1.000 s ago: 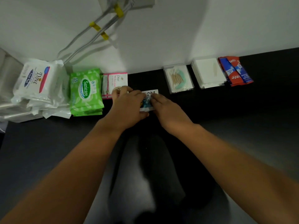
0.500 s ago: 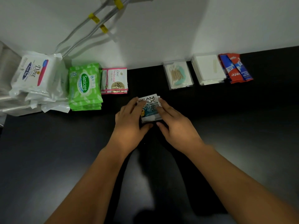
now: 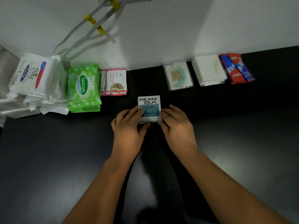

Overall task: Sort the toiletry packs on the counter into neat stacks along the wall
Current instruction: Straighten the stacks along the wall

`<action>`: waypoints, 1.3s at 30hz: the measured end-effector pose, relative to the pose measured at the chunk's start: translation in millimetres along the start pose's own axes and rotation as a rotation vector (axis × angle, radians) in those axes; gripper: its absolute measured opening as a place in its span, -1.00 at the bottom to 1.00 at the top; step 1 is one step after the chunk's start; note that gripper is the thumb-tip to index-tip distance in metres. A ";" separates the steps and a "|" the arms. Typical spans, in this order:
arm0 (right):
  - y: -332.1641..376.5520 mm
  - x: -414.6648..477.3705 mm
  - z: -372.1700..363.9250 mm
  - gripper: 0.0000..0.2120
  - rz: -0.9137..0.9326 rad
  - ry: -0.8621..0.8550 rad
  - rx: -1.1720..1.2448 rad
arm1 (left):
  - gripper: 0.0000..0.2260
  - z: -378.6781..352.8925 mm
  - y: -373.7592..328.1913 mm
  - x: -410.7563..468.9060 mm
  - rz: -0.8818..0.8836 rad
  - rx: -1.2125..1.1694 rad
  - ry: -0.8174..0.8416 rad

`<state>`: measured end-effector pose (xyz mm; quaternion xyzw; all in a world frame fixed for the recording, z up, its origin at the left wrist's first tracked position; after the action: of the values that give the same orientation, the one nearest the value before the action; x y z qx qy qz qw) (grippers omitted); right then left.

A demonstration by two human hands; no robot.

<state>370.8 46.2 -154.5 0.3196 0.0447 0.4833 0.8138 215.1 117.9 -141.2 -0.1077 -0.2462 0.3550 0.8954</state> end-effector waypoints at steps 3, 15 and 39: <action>-3.8 8.2 1.9 -0.79 0.039 -0.040 -0.005 | -0.65 -0.7 2.7 1.9 -0.027 0.023 -0.024; 7.0 72.5 9.1 -0.87 0.038 0.071 -0.284 | -0.74 -11.6 10.1 69.6 -0.078 0.343 0.033; 47.5 104.2 -5.9 -0.42 -0.280 0.437 -0.364 | -0.69 -16.7 19.6 127.2 0.063 0.327 0.144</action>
<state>387.7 149.6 -107.8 0.0480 0.1750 0.4237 0.8874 292.0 219.4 -116.3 0.0065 -0.1169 0.4097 0.9047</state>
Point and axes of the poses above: each hand's wrist, its own x-axis towards the middle knuckle, its own z-axis out of the back of the hand, y = z × x, the point moved 1 cm from there along x, towards the middle knuckle, and after that the axes turned 14 degrees about -z, right-handed, at the moved point
